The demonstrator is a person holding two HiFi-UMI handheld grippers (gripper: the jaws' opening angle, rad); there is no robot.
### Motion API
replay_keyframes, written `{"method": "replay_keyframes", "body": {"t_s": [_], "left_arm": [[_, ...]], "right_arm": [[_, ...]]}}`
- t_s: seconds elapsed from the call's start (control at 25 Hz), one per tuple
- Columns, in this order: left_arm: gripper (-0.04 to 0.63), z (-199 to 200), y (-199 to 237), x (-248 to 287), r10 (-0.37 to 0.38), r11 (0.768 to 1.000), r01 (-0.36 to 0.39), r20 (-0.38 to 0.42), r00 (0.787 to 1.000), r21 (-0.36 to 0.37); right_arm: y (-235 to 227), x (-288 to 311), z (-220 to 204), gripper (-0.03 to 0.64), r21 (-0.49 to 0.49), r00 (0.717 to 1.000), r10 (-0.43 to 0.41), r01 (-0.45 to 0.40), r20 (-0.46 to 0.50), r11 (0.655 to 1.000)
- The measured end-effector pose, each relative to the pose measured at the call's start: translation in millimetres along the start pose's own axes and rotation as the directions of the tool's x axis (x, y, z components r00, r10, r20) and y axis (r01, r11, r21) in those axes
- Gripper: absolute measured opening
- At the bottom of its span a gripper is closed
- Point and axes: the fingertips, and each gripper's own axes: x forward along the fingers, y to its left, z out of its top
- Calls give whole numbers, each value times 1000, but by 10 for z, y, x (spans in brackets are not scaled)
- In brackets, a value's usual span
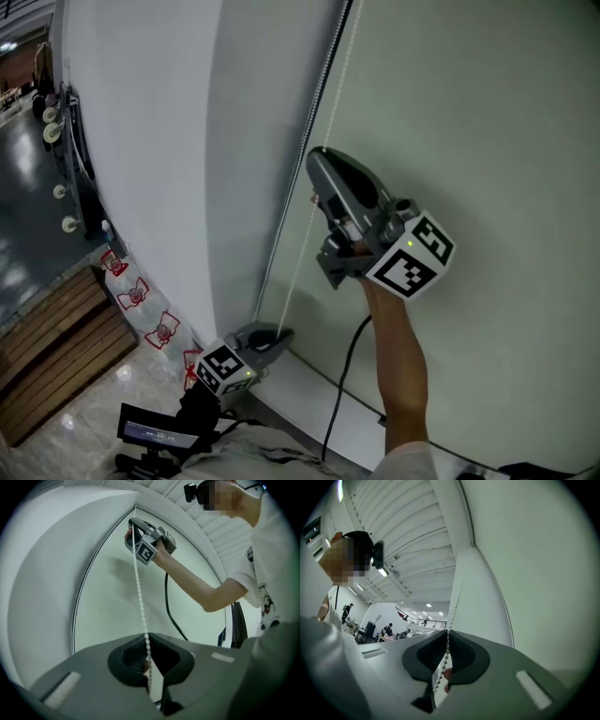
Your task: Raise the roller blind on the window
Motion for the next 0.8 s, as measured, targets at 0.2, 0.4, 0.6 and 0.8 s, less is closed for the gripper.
{"method": "replay_keyframes", "body": {"t_s": [0.2,0.4,0.6,0.8], "left_arm": [[-2,-48,27,-20,2,1000,-2,1,1000,1],[-2,-47,34,-40,4,1000,-4,7,1000,-12],[-2,-68,36,-57,3,1000,-3,8,1000,-11],[-2,-83,31,-54,0,1000,0,0,1000,-11]], "right_arm": [[143,-297,-662,14,58,997,-16,20,-71,998],[306,-540,-1134,14,94,991,-28,40,-128,995],[384,-726,-1458,14,93,983,-44,61,-179,994],[465,-911,-1915,14,143,969,-45,82,-243,986]]}}
